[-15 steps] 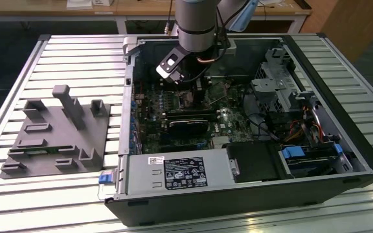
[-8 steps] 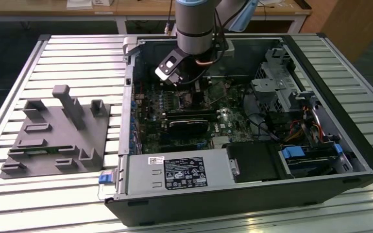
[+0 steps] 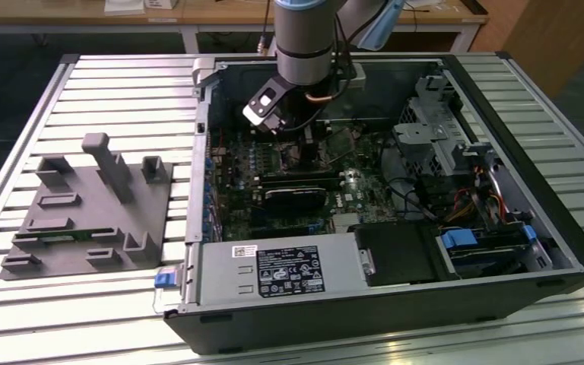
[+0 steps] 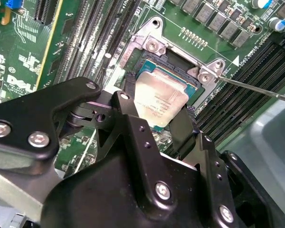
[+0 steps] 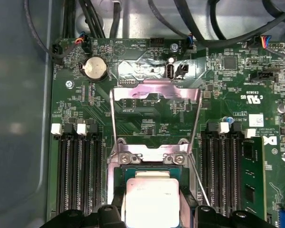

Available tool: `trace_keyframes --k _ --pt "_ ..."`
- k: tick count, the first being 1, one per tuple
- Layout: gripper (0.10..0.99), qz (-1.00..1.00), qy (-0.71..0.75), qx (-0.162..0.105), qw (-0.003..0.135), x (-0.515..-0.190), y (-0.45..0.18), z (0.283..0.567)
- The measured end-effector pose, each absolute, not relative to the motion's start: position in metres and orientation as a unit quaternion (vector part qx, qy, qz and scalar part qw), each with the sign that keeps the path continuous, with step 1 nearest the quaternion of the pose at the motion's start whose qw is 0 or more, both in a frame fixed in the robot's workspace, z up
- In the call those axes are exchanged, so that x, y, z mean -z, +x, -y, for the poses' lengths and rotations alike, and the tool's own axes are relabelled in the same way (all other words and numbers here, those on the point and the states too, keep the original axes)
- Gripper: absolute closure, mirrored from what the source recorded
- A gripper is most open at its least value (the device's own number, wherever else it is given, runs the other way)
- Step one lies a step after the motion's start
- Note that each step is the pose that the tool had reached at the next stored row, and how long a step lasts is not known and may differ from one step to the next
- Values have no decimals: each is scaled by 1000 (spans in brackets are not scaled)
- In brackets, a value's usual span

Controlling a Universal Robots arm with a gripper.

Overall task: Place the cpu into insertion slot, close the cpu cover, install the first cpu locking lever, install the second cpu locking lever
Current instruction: 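Place the cpu into insertion slot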

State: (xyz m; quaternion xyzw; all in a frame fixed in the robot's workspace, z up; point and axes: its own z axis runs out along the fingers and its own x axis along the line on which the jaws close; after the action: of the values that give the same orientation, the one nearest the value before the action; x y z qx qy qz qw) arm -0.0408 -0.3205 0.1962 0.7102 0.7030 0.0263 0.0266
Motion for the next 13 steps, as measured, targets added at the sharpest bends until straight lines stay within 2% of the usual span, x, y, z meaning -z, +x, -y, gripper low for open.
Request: trace_keyframes --k 13 --pt "553 -703 710 -26 27 -192 -42 320"
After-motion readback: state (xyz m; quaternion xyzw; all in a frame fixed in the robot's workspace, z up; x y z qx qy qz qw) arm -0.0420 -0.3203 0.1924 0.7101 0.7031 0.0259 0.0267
